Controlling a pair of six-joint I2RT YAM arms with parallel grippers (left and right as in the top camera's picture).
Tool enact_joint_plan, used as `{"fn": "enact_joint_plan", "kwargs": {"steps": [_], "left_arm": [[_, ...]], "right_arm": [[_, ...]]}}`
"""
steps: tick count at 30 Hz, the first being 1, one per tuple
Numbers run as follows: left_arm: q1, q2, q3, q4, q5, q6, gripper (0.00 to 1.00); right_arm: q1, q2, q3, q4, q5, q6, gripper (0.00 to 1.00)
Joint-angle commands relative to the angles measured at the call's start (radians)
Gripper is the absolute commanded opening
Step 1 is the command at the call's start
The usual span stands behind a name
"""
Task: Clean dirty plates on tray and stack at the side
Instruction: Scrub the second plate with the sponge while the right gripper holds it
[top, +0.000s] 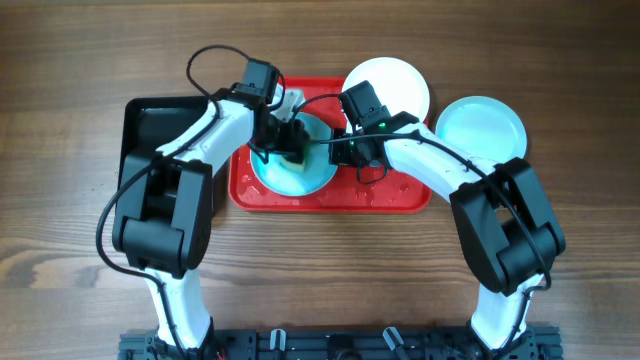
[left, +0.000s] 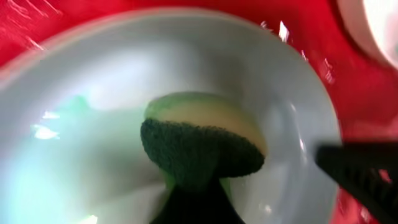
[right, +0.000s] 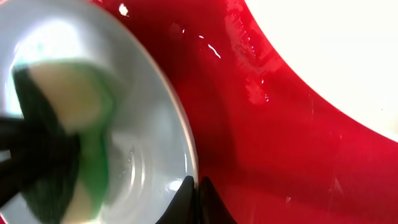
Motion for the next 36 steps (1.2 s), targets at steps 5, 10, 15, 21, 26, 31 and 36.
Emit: {"fn": "enact_joint_plan", "kwargs": {"steps": [5, 10, 15, 21, 26, 31, 36], "left_arm": [[-0.002, 0.023, -0.008, -0.064, -0.669, -0.462, 0.04], [-0.002, 0.023, -0.008, -0.148, -0.586, -0.471, 0.04], [-0.002, 0.023, -0.008, -0.282, -0.024, -0.056, 0.04], [-0.002, 0.023, -0.008, -0.363, 0.151, 0.153, 0.04], [-0.002, 0.023, -0.008, -0.188, 0.152, 0.082, 0.04], [-0.010, 0.023, -0.008, -0.028, 0.140, 0.009, 0.04], [-0.008, 0.023, -0.008, -0.012, -0.276, -0.243, 0.04]], "right_arm": [[0.001, 0.006, 0.012, 0.004, -0.009, -0.003, 0.04], [0.001, 0.006, 0.012, 0.002, -0.013, -0.004, 0.04], [0.001, 0.006, 0.012, 0.002, -0.020, -0.007, 0.04], [-0.002, 0.006, 0.012, 0.002, -0.020, -0.004, 0.04], [-0.003, 0.006, 0.012, 0.003, -0.025, -0.007, 0.04], [-0.004, 0.006, 0.012, 0.004, -0.027, -0.006, 0.04], [-0.004, 0.006, 0.012, 0.005, -0.027, -0.005, 0.04]]}}
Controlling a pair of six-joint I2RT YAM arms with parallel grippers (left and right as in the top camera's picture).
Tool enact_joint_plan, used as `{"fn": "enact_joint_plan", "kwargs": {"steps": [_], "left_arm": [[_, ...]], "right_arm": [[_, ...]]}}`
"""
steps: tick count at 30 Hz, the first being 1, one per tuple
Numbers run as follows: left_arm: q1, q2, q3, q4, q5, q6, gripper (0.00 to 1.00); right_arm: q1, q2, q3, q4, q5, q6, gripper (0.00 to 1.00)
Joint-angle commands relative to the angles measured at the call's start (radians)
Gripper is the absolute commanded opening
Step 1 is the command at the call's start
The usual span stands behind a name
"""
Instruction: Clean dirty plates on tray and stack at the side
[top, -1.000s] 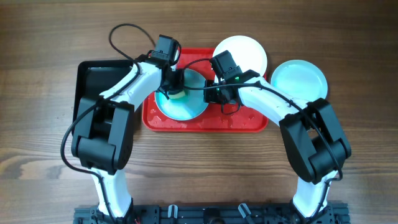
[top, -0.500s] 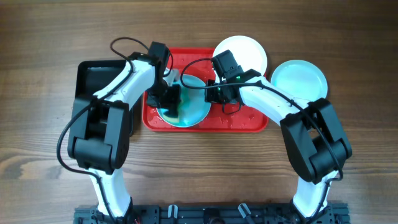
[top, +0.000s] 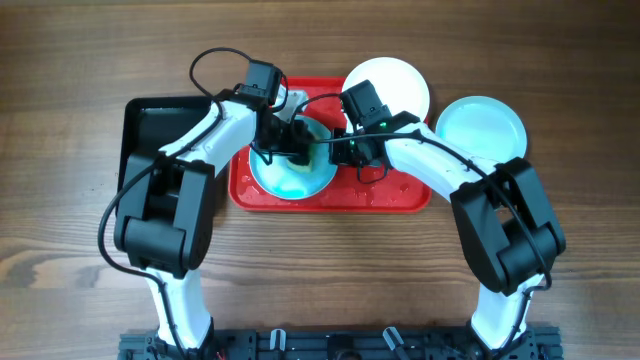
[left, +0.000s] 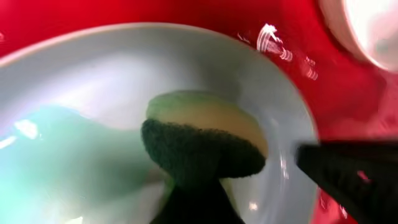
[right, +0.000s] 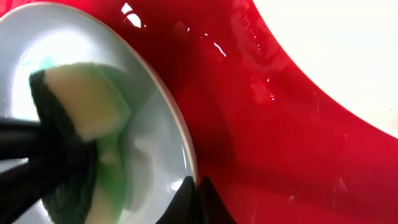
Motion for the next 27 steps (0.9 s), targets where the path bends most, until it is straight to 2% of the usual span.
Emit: {"fn": "enact_joint_plan", "kwargs": {"steps": [1, 4, 6, 9, 13, 18, 23, 25, 27], "left_arm": [[0.003, 0.021, -0.005, -0.011, -0.428, -0.272, 0.04], [0.016, 0.021, -0.004, -0.068, -0.627, -0.407, 0.04], [0.023, 0.021, -0.003, -0.132, -0.697, -0.482, 0.04], [0.021, 0.019, 0.008, -0.189, -0.669, -0.482, 0.04], [0.008, -0.008, 0.112, -0.329, -0.543, -0.467, 0.04], [0.009, -0.101, 0.256, -0.434, -0.529, -0.450, 0.04], [0.015, -0.177, 0.279, -0.423, -0.520, -0.359, 0.04], [0.018, -0.169, 0.279, -0.423, -0.520, -0.338, 0.04], [0.018, -0.158, 0.279, -0.422, -0.520, -0.338, 0.04]], "right_arm": [[0.001, 0.006, 0.012, 0.002, -0.008, -0.002, 0.04], [0.001, 0.006, 0.012, 0.002, -0.008, -0.002, 0.04], [0.001, 0.006, 0.012, 0.002, -0.008, 0.000, 0.04], [0.001, 0.006, 0.012, 0.002, -0.008, 0.000, 0.04], [0.001, 0.006, 0.012, 0.002, -0.008, 0.000, 0.04], [0.002, 0.011, 0.008, 0.007, 0.000, 0.000, 0.04], [0.003, 0.038, 0.003, 0.027, -0.017, 0.013, 0.29], [0.005, 0.048, 0.003, 0.026, -0.031, 0.031, 0.30], [0.008, 0.061, 0.003, 0.021, -0.055, 0.058, 0.27]]}}
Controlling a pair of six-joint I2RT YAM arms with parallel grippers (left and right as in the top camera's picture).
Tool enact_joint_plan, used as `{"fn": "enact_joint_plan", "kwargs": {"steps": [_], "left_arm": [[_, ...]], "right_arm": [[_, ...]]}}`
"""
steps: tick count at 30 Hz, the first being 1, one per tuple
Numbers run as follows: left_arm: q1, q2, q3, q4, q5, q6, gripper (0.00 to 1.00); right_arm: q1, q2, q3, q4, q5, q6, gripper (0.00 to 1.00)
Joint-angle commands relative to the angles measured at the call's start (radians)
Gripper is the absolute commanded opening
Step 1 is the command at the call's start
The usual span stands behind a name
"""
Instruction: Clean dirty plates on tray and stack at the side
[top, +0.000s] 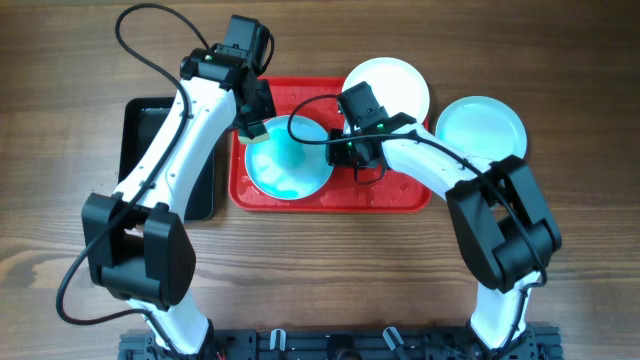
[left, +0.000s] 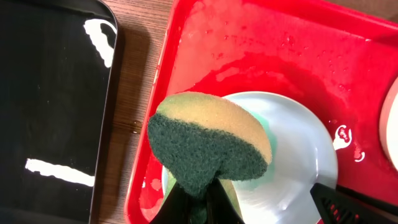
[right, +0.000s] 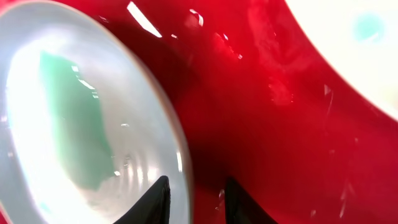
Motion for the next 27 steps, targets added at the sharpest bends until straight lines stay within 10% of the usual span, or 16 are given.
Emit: {"fn": "enact_joint_plan", "kwargs": {"steps": [1, 4, 9, 27], "left_arm": [[0.009, 0.019, 0.008, 0.006, -0.001, 0.038, 0.04], [0.009, 0.029, 0.008, 0.015, -0.001, 0.037, 0.04], [0.009, 0.030, 0.008, 0.023, 0.002, 0.006, 0.04], [0.009, 0.037, -0.027, 0.029, 0.015, -0.046, 0.04]], "right_arm": [[0.006, 0.039, 0.003, -0.006, -0.046, 0.042, 0.24], [0.017, 0.041, 0.003, -0.017, -0.053, 0.041, 0.06], [0.000, -0.001, 0.026, -0.076, -0.010, 0.015, 0.04], [0.271, -0.323, 0.029, -0.243, 1.334, -0.233, 0.04]]}}
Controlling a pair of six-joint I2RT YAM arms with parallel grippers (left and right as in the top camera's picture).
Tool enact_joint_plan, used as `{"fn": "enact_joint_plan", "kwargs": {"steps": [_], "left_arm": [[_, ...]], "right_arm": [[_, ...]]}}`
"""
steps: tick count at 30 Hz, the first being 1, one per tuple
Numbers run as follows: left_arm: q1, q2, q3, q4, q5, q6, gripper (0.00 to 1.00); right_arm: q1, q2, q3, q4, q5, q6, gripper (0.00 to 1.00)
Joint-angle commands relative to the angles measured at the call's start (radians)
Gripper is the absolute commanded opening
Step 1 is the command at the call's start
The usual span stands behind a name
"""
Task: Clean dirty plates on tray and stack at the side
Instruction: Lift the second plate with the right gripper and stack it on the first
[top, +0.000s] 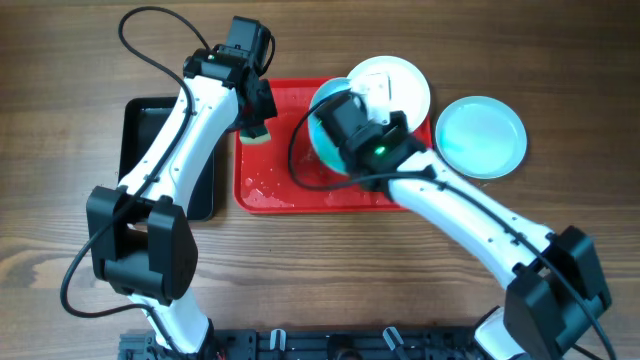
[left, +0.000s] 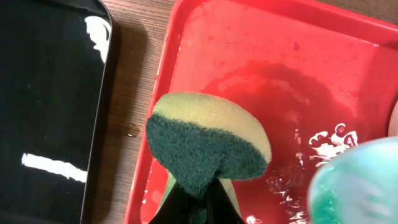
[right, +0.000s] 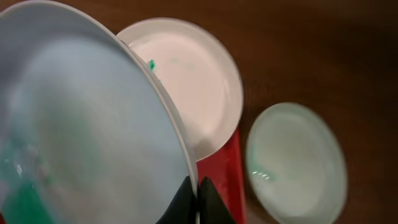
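My right gripper (right: 194, 194) is shut on the rim of a light blue plate (right: 87, 124), which it holds tilted above the red tray (top: 300, 195). A green smear shows low on that plate (top: 325, 130). My left gripper (left: 199, 200) is shut on a yellow and green sponge (left: 208, 140), which hangs over the tray's wet left edge (left: 168, 93). A white plate (top: 395, 80) lies at the tray's far right corner. Another light blue plate (top: 482, 135) rests on the table to the right of the tray.
A black tray (top: 160, 150) with wet streaks lies on the wooden table left of the red tray. Water and foam cover the red tray's floor (left: 323, 137). The right arm reaches across the tray from the front right.
My right gripper was open at the rim of the plate lying on the tray; now it is shut on that rim and the plate is off the tray, tilted. The sponge stays at the tray's left edge.
The sponge in my left gripper was pressed on the plate while my right gripper pinched the plate's rim. Then the sponge was off the plate at the tray's left side and the right jaws stood open. Now the right gripper holds the plate above the tray.
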Motion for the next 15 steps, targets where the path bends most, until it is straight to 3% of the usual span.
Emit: {"fn": "enact_joint_plan", "kwargs": {"steps": [1, 6, 15], "left_arm": [[0.007, 0.014, -0.026, 0.009, 0.011, -0.018, 0.04], [0.007, 0.014, -0.034, 0.014, 0.011, -0.018, 0.04], [0.007, 0.014, -0.034, 0.014, 0.011, -0.018, 0.04]], "right_arm": [[0.099, -0.006, 0.011, 0.003, 0.407, -0.024, 0.04], [0.213, -0.006, 0.011, 0.003, 0.663, -0.043, 0.04], [0.267, -0.006, 0.011, 0.003, 0.737, -0.045, 0.04]]}}
